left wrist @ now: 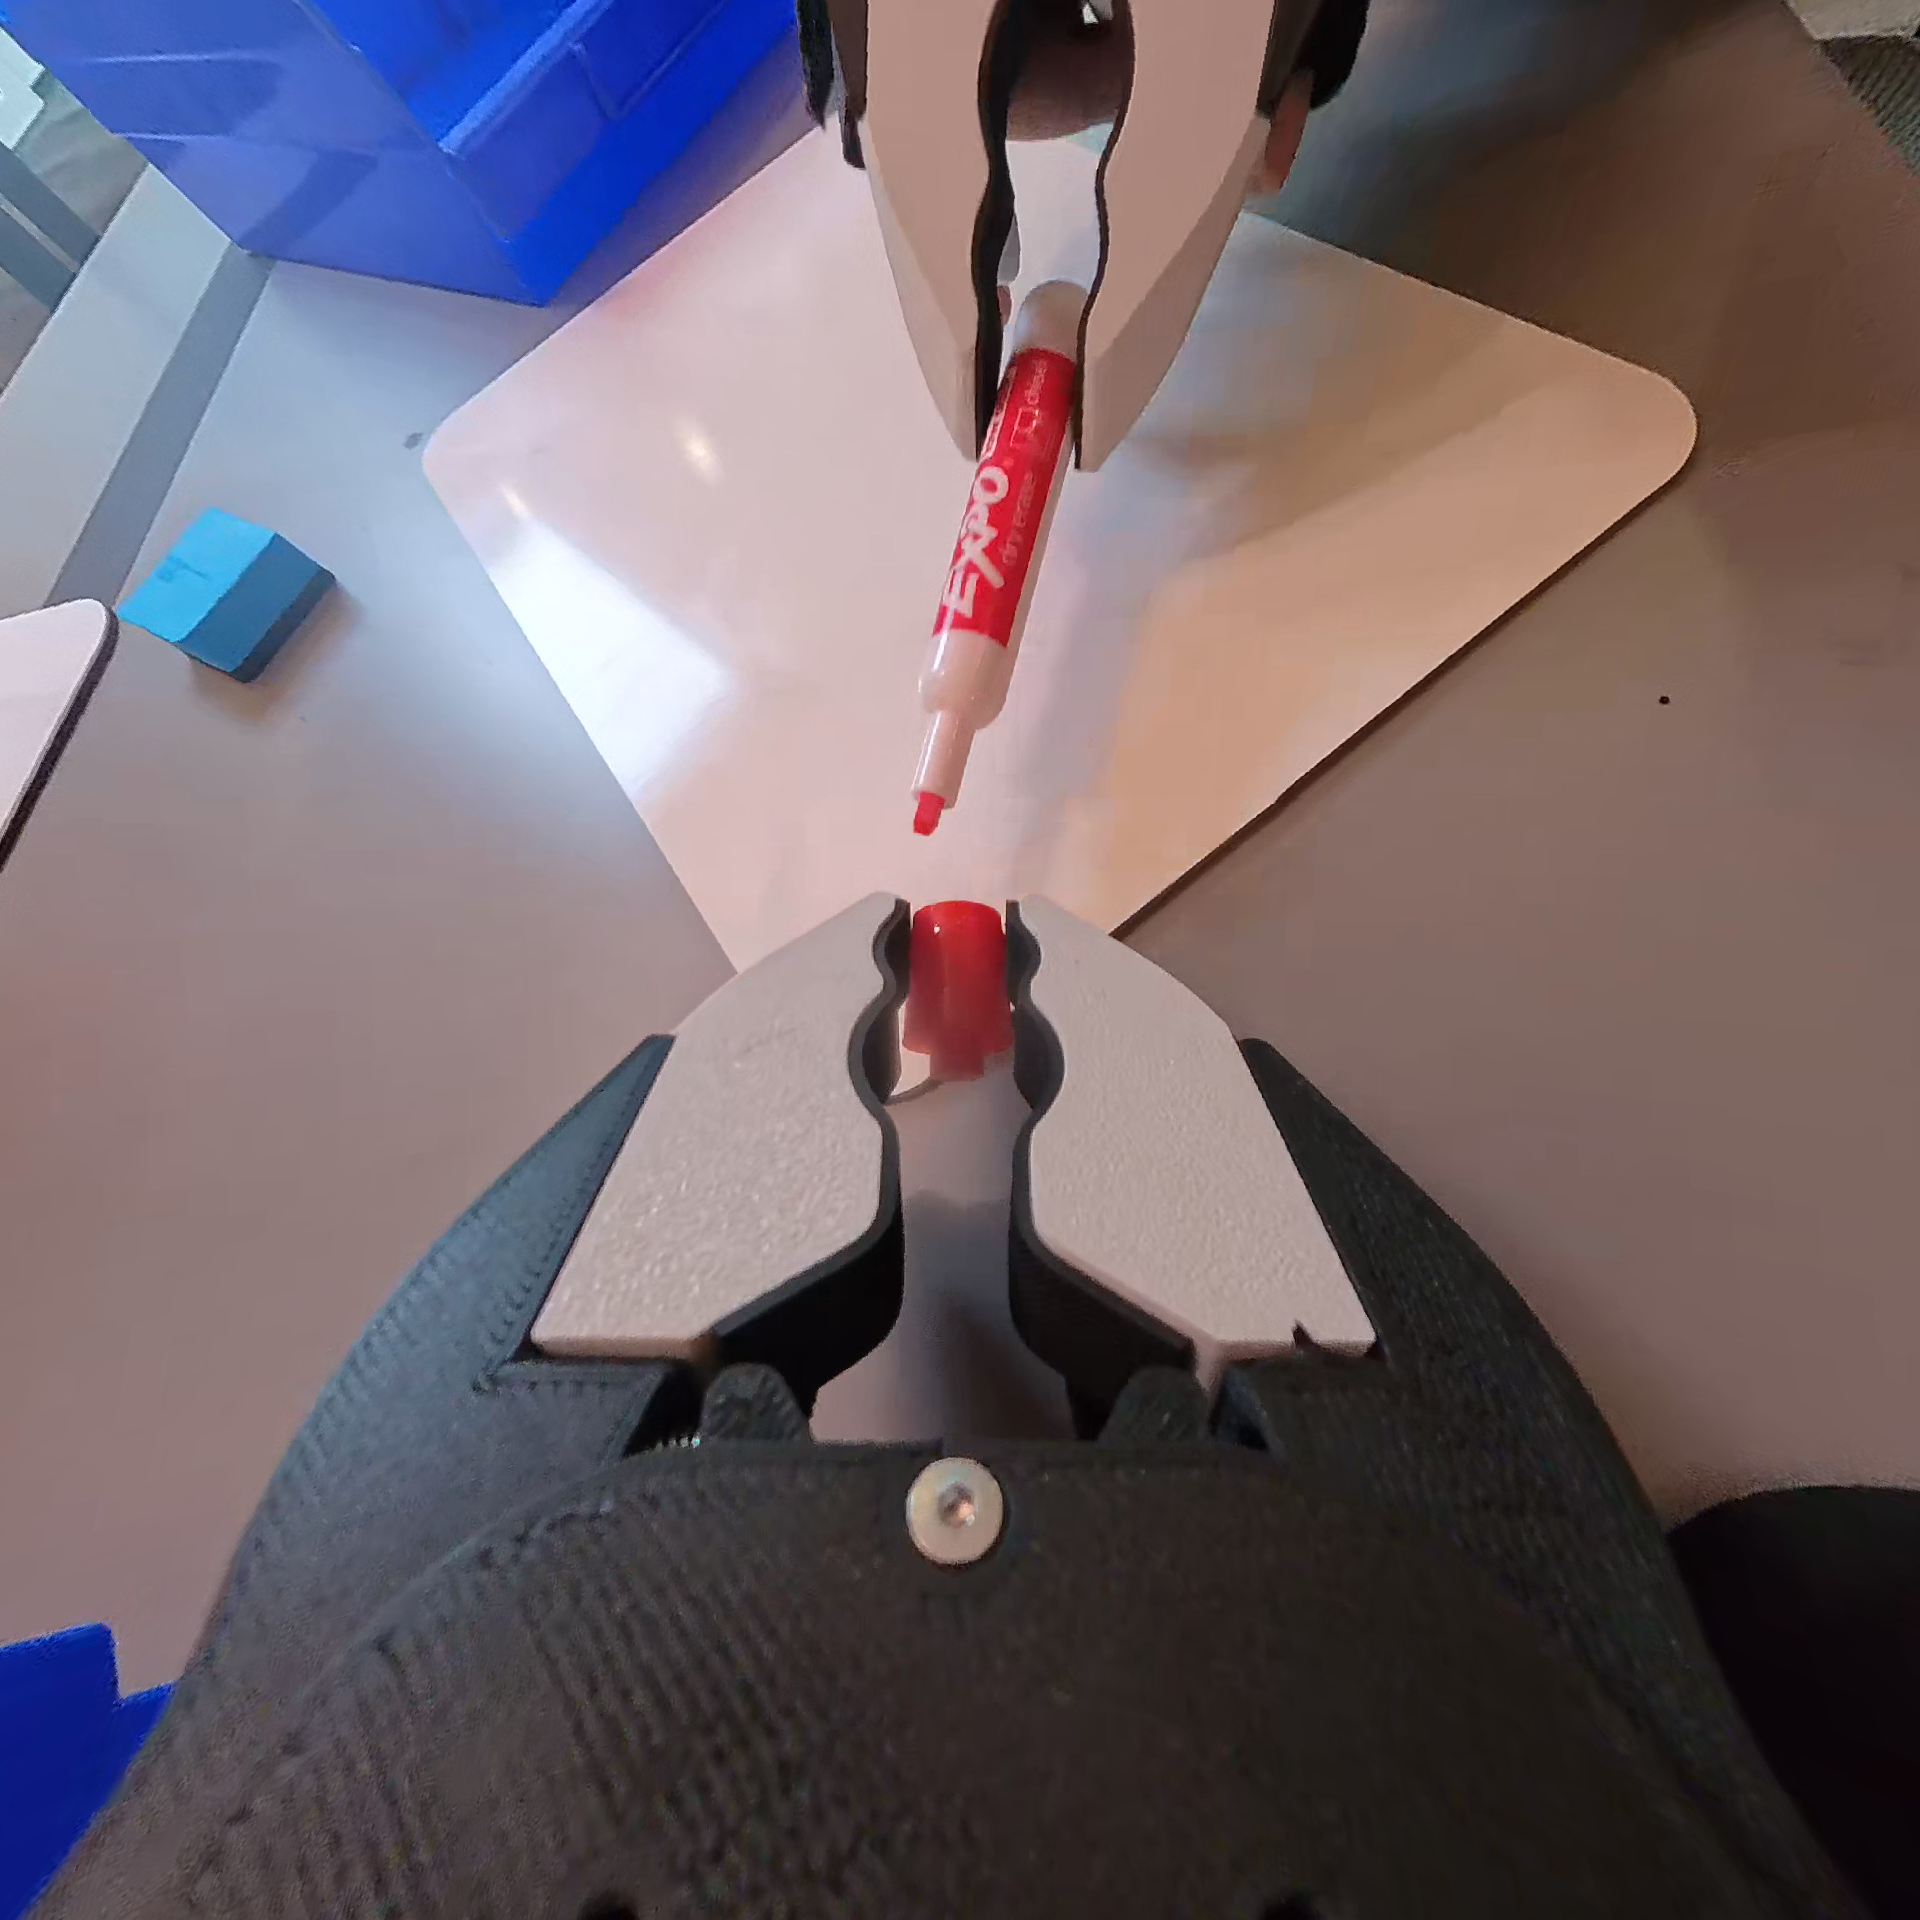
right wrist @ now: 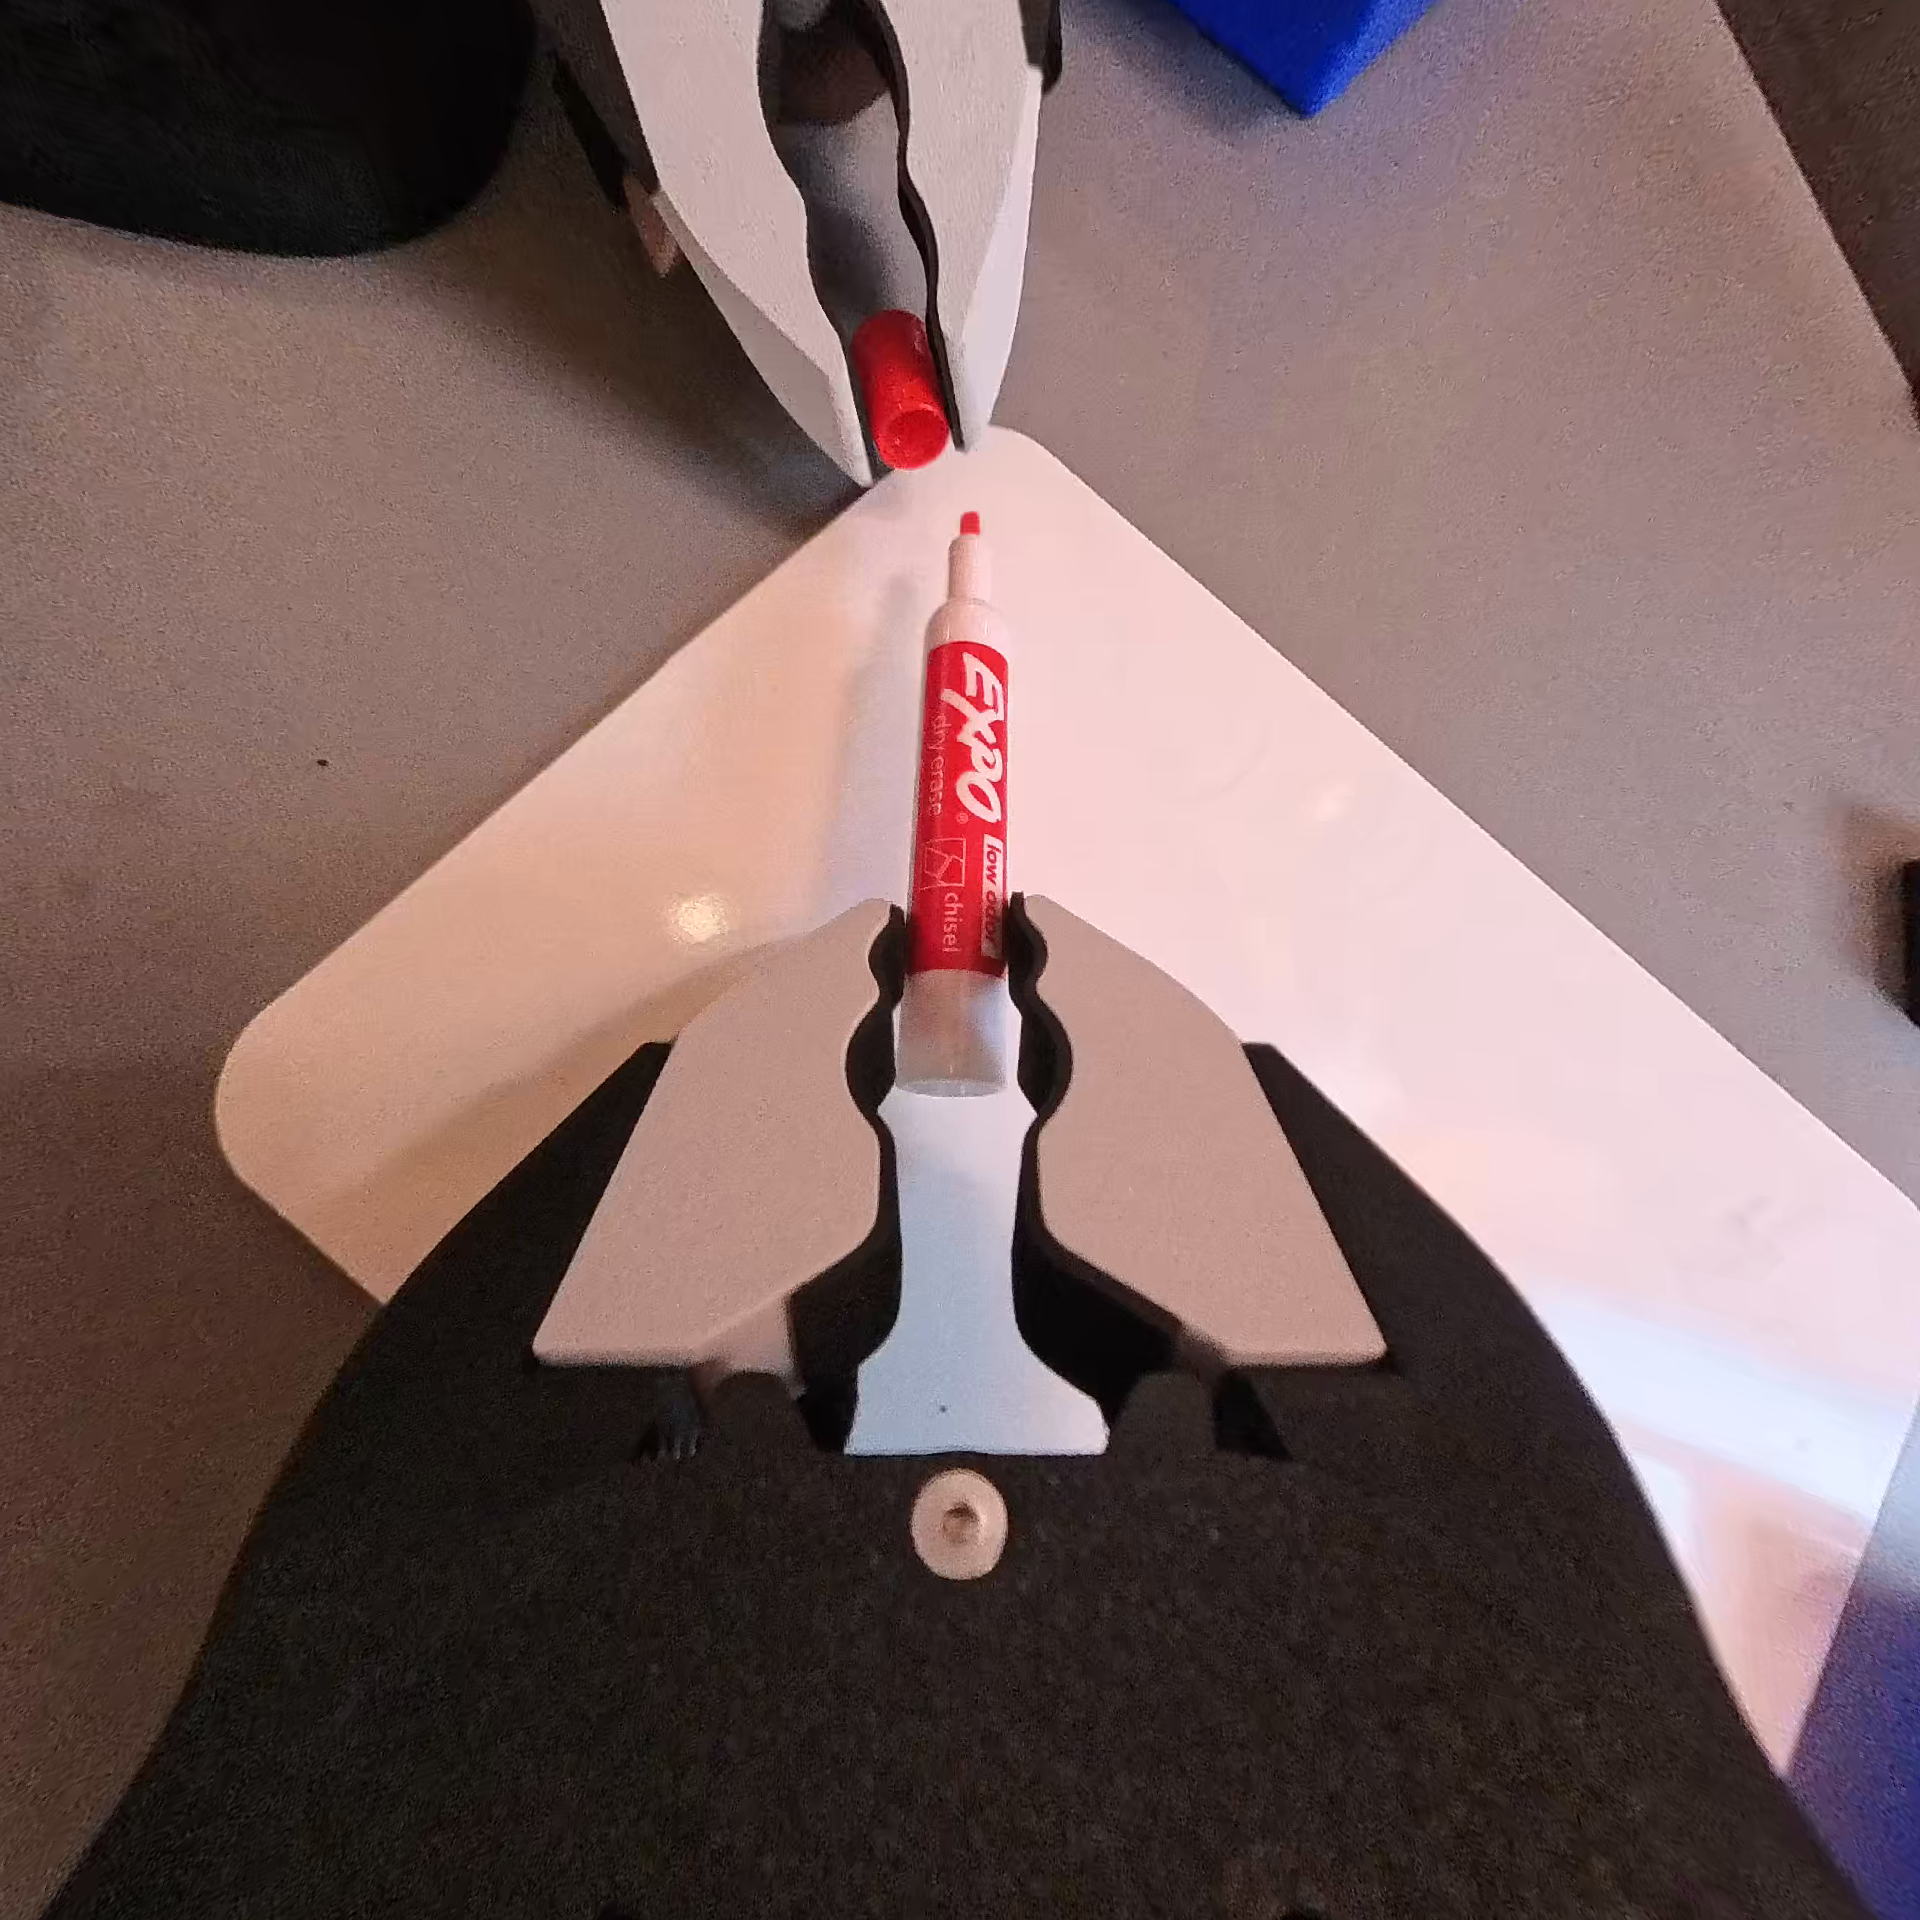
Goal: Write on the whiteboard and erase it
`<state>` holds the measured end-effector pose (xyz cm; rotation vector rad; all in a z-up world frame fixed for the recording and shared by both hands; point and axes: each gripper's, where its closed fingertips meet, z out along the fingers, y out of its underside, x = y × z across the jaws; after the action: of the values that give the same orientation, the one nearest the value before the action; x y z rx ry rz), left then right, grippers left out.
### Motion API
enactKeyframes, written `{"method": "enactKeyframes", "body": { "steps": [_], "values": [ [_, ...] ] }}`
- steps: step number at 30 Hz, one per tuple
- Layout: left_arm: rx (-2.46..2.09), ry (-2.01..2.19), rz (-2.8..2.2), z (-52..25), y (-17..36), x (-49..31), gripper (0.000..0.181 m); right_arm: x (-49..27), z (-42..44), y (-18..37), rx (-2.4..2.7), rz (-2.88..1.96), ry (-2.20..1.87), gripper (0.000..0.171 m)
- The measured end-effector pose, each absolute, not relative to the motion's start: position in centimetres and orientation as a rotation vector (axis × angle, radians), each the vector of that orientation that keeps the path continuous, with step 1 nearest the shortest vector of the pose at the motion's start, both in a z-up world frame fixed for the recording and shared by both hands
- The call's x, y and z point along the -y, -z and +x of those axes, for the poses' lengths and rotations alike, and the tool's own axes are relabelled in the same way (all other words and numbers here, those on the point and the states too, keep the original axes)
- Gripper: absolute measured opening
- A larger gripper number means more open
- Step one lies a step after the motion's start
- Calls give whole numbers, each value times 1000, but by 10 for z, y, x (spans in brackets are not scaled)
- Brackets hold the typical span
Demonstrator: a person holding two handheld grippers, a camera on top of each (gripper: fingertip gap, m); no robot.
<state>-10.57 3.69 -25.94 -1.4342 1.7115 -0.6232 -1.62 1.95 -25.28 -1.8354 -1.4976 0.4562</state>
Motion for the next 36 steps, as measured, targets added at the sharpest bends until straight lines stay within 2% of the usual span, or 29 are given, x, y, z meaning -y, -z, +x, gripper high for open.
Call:
{"method": "enactKeyframes", "body": {
  "steps": [15, 25, 31, 36],
  "values": [
    [-1704, 736, -1294, -96, 238, -16, 17, -4, -43, 229, 1582, -1711, -580, 19],
    [-1335, 1222, -1194, -97, 168, -9, 17, -8, -62, 146, 1312, -1445, -889, 18],
    [-1263, 1309, -1181, -103, 156, -11, 17, -9, -73, 148, 1327, -1391, -870, 35],
    [-1279, 1306, -1183, -102, 158, -9, 17, -10, -69, 148, 1333, -1382, -838, 37]
  ]
}}
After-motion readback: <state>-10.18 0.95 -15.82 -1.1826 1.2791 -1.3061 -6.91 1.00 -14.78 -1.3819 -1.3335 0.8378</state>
